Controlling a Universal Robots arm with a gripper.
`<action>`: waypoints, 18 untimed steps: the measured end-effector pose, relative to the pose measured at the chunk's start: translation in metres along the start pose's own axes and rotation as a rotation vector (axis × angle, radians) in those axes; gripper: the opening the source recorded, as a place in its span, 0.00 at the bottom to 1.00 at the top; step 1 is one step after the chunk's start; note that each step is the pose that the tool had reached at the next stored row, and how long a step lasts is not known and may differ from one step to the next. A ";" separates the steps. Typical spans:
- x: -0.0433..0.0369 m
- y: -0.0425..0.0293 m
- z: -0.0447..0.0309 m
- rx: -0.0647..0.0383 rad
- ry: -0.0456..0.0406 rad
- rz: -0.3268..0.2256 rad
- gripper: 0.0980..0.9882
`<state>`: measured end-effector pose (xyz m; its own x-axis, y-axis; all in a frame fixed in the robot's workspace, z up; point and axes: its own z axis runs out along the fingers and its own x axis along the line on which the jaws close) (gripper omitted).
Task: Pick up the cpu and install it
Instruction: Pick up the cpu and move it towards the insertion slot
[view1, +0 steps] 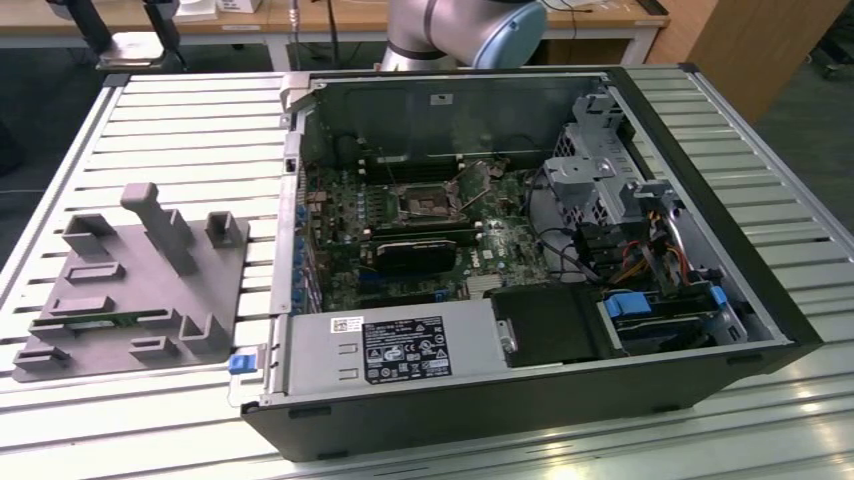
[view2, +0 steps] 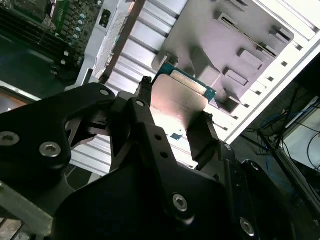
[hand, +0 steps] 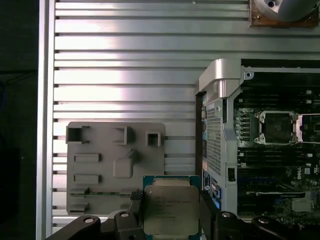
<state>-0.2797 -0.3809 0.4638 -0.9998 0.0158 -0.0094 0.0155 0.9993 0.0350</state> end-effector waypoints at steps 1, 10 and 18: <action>-0.0027 0.0000 0.0003 0.000 0.0000 0.000 0.49; -0.0371 0.0033 0.0063 0.000 -0.0002 0.001 0.49; -0.0717 0.0148 0.0136 0.000 -0.0001 0.001 0.49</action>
<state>-0.2077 -0.3668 0.4515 -0.9998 0.0164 -0.0095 0.0160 0.9993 0.0350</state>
